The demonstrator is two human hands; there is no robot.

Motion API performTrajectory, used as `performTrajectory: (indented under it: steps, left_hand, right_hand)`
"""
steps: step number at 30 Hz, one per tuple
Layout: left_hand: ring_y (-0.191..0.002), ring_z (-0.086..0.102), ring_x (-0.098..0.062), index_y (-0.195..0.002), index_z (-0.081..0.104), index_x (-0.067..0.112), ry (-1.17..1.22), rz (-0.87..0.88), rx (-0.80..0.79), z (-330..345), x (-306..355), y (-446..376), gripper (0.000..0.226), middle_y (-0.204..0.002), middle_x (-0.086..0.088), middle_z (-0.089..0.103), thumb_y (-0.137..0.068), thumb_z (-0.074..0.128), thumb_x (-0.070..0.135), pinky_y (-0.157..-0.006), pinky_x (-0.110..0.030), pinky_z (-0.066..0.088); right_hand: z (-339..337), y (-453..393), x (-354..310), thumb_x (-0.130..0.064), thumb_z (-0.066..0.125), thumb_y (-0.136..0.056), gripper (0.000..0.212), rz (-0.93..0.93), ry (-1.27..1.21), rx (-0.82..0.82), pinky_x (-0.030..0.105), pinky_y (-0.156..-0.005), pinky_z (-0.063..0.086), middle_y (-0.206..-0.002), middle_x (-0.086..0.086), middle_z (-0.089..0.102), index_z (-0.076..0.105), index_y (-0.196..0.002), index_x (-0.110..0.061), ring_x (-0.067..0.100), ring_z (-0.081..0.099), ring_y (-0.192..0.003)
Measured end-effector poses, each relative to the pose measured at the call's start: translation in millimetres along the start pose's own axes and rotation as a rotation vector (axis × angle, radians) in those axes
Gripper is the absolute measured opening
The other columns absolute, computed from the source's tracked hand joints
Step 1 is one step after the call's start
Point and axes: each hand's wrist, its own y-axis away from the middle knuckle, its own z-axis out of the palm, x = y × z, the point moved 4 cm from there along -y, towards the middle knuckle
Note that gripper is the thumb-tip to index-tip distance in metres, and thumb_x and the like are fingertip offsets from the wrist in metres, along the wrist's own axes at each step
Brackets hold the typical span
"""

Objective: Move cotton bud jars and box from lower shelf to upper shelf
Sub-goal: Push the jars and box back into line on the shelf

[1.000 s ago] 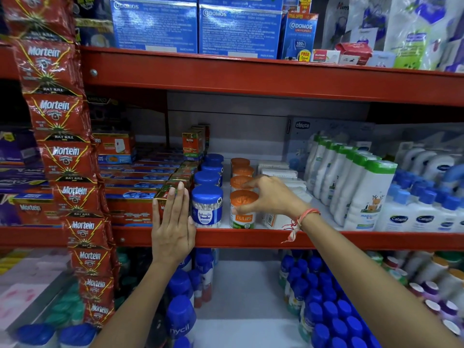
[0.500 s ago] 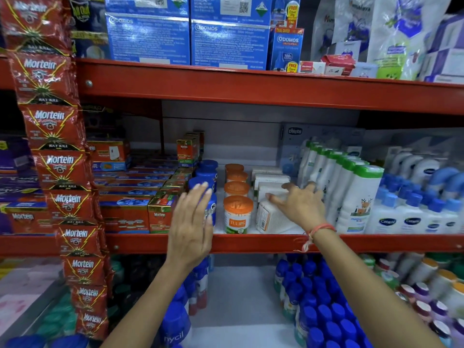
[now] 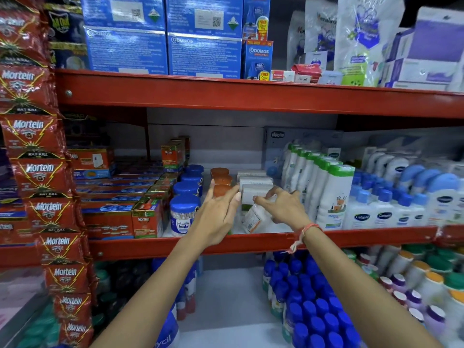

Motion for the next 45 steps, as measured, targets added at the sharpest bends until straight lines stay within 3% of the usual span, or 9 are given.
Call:
performTrajectory:
  steps: [4, 12, 16, 22, 25, 33, 37, 41, 45]
  left_hand:
    - [-0.149, -0.014, -0.012, -0.155, 0.013, 0.027, 0.0, -0.023, -0.157, 12, 10, -3, 0.055, -0.134, 0.004, 0.062, -0.104, 0.014, 0.046, -0.12, -0.047, 0.008]
    - [-0.149, 0.018, -0.024, -0.152, 0.029, 0.019, 0.02, 0.007, -0.101, 10, 27, -31, 0.061, -0.126, -0.003, 0.066, -0.098, 0.054, 0.031, -0.115, -0.033, 0.018]
    - [-0.114, 0.06, -0.026, -0.147, 0.04, 0.024, -0.124, -0.001, 0.033, 2, 23, -44, 0.076, -0.117, -0.006, 0.071, -0.08, 0.076, 0.03, -0.1, -0.042, 0.048]
    - [-0.109, 0.062, -0.026, -0.141, 0.049, 0.013, -0.106, -0.041, -0.293, 10, 35, -53, 0.07, -0.127, -0.015, 0.062, -0.079, 0.077, 0.025, -0.084, -0.03, 0.047]
    - [-0.116, 0.06, -0.025, -0.125, 0.062, 0.003, -0.072, -0.048, -0.346, 13, 33, -56, 0.051, -0.128, -0.012, 0.063, -0.08, 0.077, 0.022, -0.092, -0.034, 0.049]
    - [-0.105, 0.063, -0.025, -0.111, 0.069, 0.006, -0.144, -0.09, -0.355, 21, 15, -54, 0.037, -0.114, -0.01, 0.068, -0.082, 0.075, 0.028, -0.087, -0.037, 0.052]
    - [-0.104, 0.062, -0.024, -0.102, 0.071, 0.004, -0.171, -0.091, -0.354, 22, 13, -54, 0.034, -0.12, -0.012, 0.068, -0.082, 0.074, 0.032, -0.109, -0.041, 0.037]
    - [-0.087, 0.065, -0.023, -0.095, 0.072, 0.001, -0.159, -0.095, -0.346, 25, 10, -56, 0.035, -0.109, -0.013, 0.071, -0.081, 0.076, 0.032, -0.066, -0.027, 0.047]
    - [-0.083, 0.065, -0.022, -0.103, 0.071, -0.001, -0.158, -0.078, -0.327, 25, 13, -54, 0.04, -0.104, -0.014, 0.072, -0.08, 0.076, 0.032, -0.075, -0.036, 0.054]
  right_hand:
    - [-13, -1, 12, -0.037, 0.071, -0.073, 0.033, 0.048, -0.264, -0.045, 0.031, -0.06, 0.062, -0.119, 0.005, 0.052, 0.063, -0.101, -0.022, 0.028, 0.05, -0.119]
    - [-64, -12, 10, -0.012, 0.081, -0.066, 0.075, -0.057, -0.372, -0.118, 0.03, -0.08, 0.049, -0.116, 0.009, 0.065, 0.048, -0.133, -0.02, 0.021, 0.062, -0.103]
    - [-73, -14, 8, 0.005, 0.076, -0.072, 0.075, -0.145, -0.345, -0.306, 0.041, -0.097, 0.051, -0.113, 0.007, 0.072, 0.045, -0.137, -0.014, 0.019, 0.067, -0.105]
    - [-59, -24, 21, 0.012, 0.07, -0.077, 0.07, -0.192, -0.389, -0.491, 0.037, -0.095, 0.054, -0.122, 0.006, 0.069, 0.046, -0.136, -0.014, 0.02, 0.063, -0.115]
    - [-48, -31, 31, 0.011, 0.07, -0.078, 0.067, -0.183, -0.402, -0.529, 0.043, -0.1, 0.05, -0.123, 0.005, 0.068, 0.047, -0.135, -0.016, 0.017, 0.063, -0.116]
    - [-42, -39, 37, 0.005, 0.075, -0.076, 0.056, -0.244, -0.353, -0.468, 0.02, -0.089, 0.054, -0.124, 0.01, 0.066, 0.055, -0.127, -0.006, 0.016, 0.063, -0.115]
    - [-48, -40, 43, -0.008, 0.081, -0.074, 0.051, -0.275, -0.238, -0.382, 0.014, -0.089, 0.052, -0.116, 0.001, 0.069, 0.064, -0.122, -0.009, 0.008, 0.065, -0.107]
    - [-53, -38, 50, -0.016, 0.081, -0.074, 0.039, -0.287, -0.15, -0.341, 0.007, -0.08, 0.051, -0.097, -0.014, 0.071, 0.072, -0.112, -0.012, -0.012, 0.066, -0.086]
    - [-55, -38, 50, -0.014, 0.081, -0.074, 0.033, -0.303, -0.133, -0.296, 0.004, -0.077, 0.05, -0.091, -0.021, 0.07, 0.074, -0.106, -0.011, -0.012, 0.065, -0.082]
